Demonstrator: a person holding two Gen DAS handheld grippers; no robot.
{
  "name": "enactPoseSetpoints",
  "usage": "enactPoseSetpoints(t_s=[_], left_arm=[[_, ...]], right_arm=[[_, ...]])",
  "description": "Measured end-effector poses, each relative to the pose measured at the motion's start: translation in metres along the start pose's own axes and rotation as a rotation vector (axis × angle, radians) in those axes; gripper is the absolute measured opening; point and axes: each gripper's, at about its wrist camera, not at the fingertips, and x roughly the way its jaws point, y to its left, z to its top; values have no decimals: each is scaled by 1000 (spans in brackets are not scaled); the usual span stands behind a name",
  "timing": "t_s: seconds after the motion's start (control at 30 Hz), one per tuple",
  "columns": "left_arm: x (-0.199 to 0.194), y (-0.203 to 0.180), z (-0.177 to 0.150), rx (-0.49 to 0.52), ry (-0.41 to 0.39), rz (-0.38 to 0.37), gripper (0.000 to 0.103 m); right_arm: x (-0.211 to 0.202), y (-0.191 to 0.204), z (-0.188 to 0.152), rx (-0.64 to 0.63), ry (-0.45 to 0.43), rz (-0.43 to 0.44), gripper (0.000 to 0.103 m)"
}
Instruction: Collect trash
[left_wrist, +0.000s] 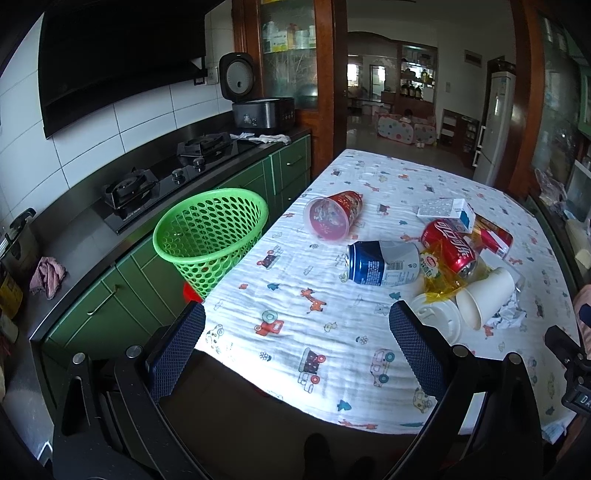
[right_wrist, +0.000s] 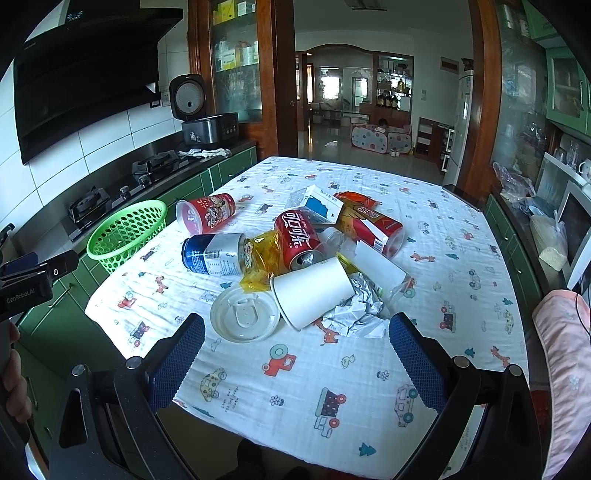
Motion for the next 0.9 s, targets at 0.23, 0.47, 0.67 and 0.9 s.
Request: enactPoseSetpoints(t_s=[0.23,0.47,0.67,0.9], left_arm=[[3,-1,0,-1,3,-5,98],[14,-5,5,7,6,-17,98],[22,-4,7,9,19,-33,97],[35,-7,10,44,20,-63,96]], right_arm=[[5,2,3,-8,4,3,97],[15,1,9,-22,10,9,97],[24,-1,15,-31,19,19,96],[44,-8,25,-65,47,43,95]])
